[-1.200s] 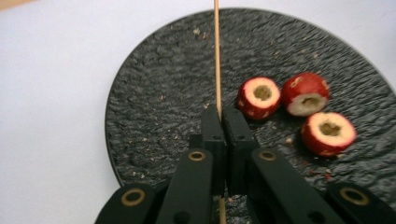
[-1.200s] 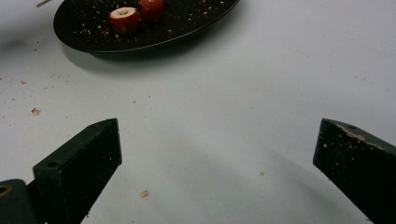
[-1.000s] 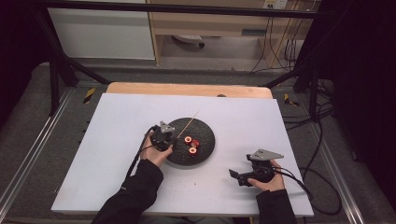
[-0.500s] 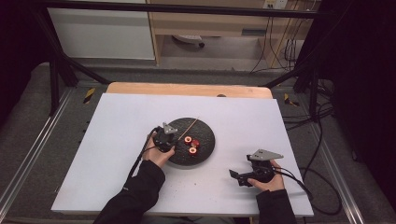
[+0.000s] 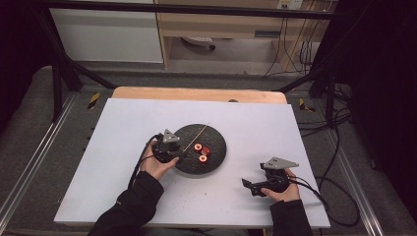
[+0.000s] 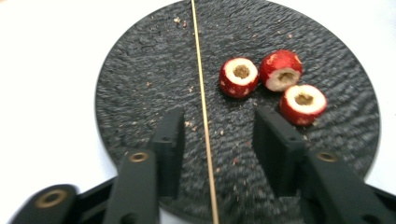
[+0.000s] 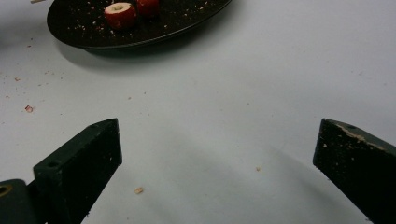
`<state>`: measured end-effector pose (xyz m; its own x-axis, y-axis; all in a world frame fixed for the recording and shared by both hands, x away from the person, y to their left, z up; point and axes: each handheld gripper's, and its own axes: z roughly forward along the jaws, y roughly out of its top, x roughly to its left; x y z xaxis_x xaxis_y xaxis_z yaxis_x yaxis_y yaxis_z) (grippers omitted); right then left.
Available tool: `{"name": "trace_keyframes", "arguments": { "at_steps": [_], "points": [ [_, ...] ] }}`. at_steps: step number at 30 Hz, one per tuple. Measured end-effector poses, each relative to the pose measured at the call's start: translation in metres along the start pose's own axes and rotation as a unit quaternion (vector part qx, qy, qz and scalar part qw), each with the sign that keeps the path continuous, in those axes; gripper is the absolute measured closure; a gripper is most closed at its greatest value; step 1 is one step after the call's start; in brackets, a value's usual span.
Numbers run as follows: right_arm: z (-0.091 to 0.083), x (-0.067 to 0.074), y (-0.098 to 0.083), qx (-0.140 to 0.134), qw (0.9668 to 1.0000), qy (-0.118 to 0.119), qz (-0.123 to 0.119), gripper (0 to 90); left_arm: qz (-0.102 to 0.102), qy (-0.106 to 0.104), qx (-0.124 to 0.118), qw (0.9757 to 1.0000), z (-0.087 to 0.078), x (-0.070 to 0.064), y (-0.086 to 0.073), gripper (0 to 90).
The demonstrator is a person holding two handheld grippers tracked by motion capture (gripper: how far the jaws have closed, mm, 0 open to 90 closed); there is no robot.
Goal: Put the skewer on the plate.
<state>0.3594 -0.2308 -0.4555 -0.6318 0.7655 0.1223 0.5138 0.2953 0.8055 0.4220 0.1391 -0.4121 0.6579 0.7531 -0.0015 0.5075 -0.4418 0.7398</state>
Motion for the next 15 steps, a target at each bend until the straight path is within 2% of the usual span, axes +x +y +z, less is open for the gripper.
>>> {"name": "trace_keyframes", "arguments": {
  "at_steps": [4,8,15],
  "points": [
    [0.0,0.0,0.0,0.001,1.0,0.0,0.0,1.7,0.011,-0.013,-0.007,0.9998,-0.014,0.004,-0.006,43.3],
    [0.0,0.0,0.0,0.0,1.0,0.003,0.0,1.7,0.01,-0.023,-0.019,0.9995,-0.027,0.011,-0.018,33.7],
    [-0.001,0.0,0.0,-0.002,1.0,0.003,0.0,1.6,0.017,-0.015,-0.032,0.9992,-0.049,0.023,-0.046,18.1]
  ]
}}
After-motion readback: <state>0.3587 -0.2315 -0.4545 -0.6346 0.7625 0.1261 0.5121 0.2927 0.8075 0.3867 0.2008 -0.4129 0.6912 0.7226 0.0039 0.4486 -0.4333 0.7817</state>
